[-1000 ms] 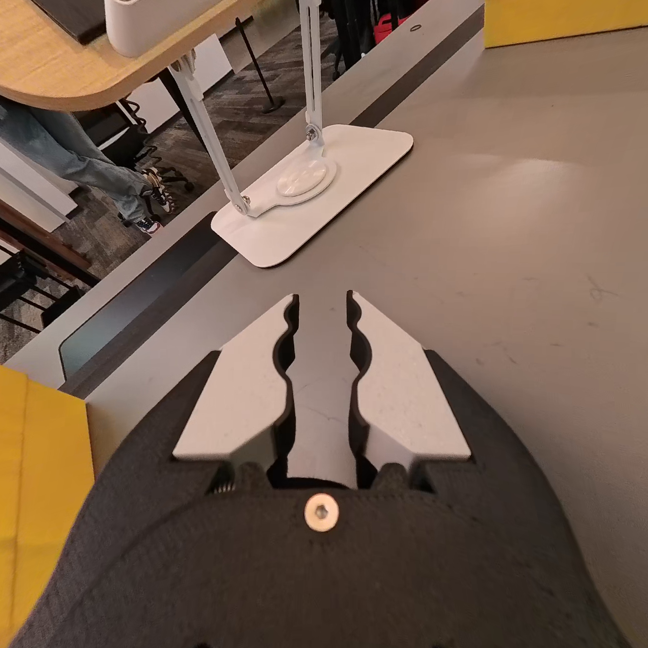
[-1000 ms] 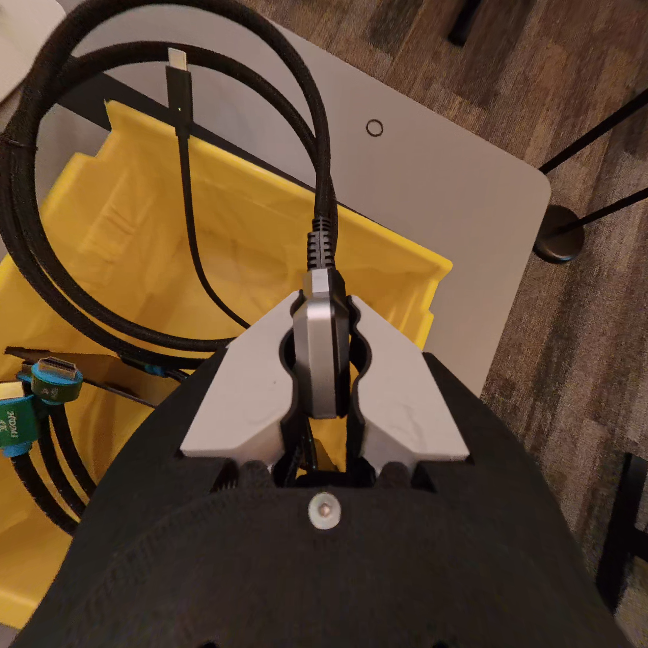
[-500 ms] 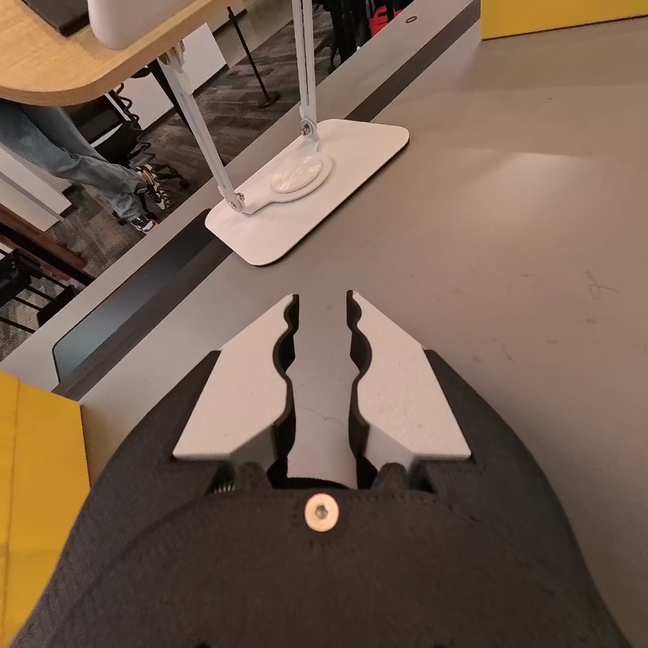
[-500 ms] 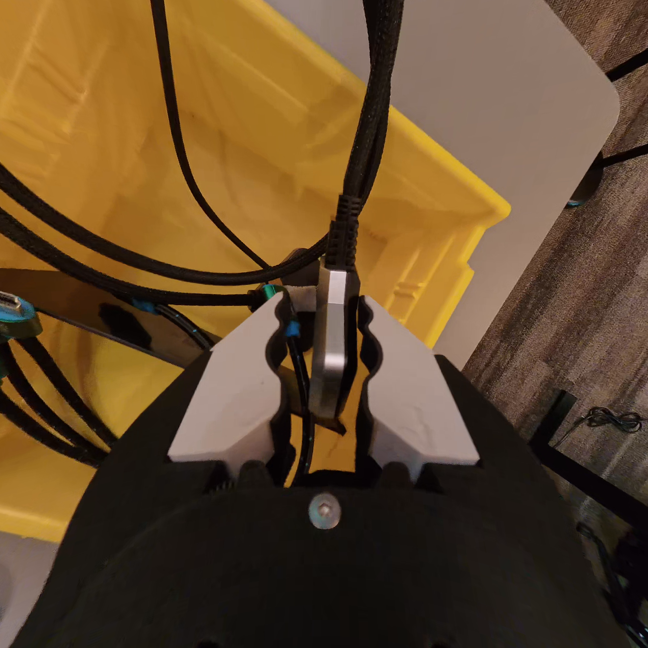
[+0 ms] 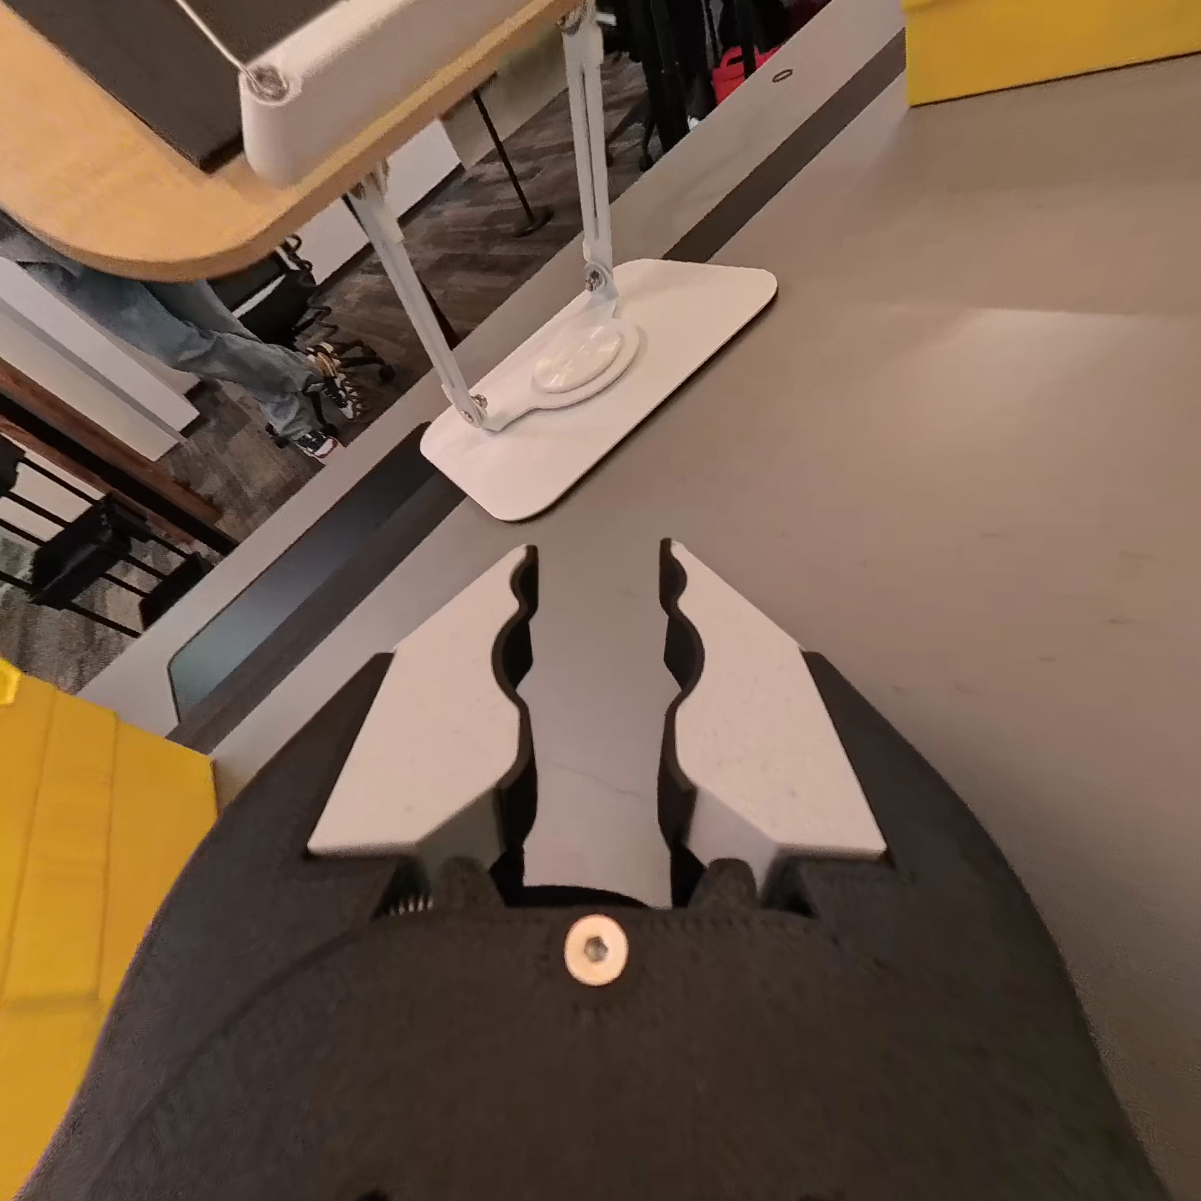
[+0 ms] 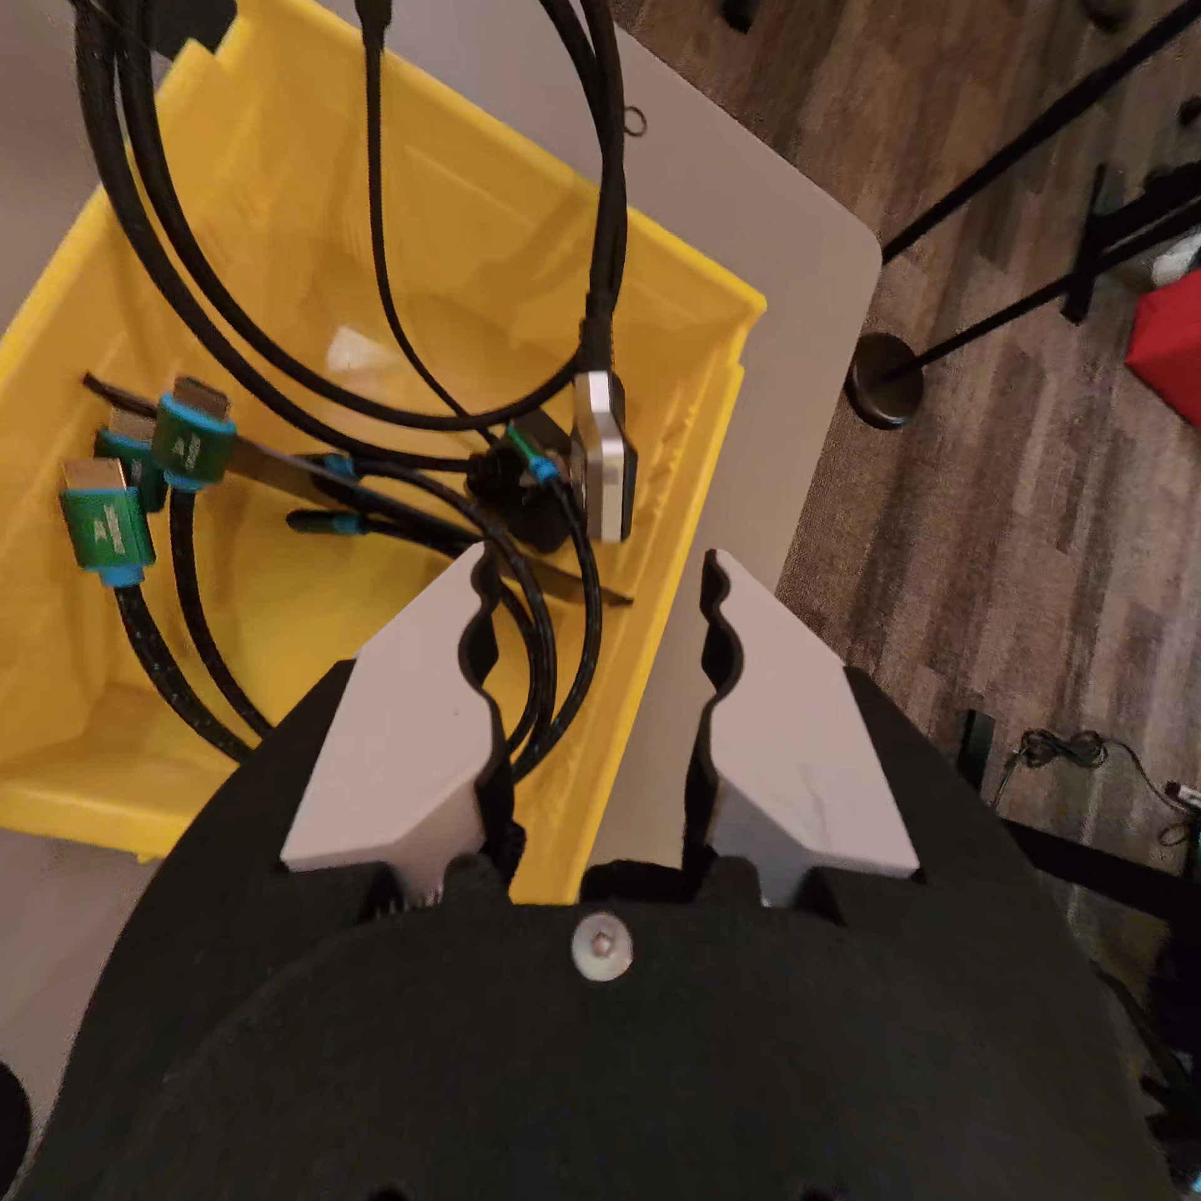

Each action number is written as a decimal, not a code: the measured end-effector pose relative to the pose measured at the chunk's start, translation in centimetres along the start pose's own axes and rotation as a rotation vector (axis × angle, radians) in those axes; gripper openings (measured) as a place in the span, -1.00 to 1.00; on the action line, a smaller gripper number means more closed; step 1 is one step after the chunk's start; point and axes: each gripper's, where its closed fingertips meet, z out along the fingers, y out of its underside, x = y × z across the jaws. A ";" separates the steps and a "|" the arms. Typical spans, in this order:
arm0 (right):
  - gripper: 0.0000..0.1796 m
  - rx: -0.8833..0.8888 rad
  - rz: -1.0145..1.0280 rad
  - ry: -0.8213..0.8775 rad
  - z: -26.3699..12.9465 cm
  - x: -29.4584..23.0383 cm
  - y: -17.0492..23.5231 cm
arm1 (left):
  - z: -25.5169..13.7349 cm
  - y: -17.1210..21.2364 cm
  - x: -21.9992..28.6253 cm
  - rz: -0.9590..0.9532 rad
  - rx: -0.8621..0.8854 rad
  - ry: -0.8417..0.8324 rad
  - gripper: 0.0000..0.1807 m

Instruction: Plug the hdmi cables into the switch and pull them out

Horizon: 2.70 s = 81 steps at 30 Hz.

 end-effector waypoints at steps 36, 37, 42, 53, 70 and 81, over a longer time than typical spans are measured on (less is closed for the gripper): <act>-0.78 0.130 0.285 -0.215 3.4 -3.1 8.9 | -24.4 21.6 -26.2 -0.653 -0.498 -0.464 0.06; -0.79 0.127 0.284 -0.213 3.4 -3.1 8.9 | -23.7 22.0 -25.7 -0.695 -0.477 -0.414 -0.04; -0.79 0.123 0.284 -0.205 3.4 -3.2 8.9 | -21.8 22.9 -25.6 -0.688 -0.454 -0.367 -0.64; -0.80 0.123 0.287 -0.188 2.7 -4.9 8.8 | -20.8 21.5 -25.5 -0.770 -0.306 -0.370 -0.98; -0.79 0.138 0.240 -0.260 0.5 -12.8 7.4 | -22.8 15.0 -23.7 -0.791 -0.048 -0.365 -0.95; -0.73 0.134 0.197 -0.359 -0.6 -20.4 5.2 | -26.8 9.5 -22.9 -0.821 0.129 -0.385 -0.95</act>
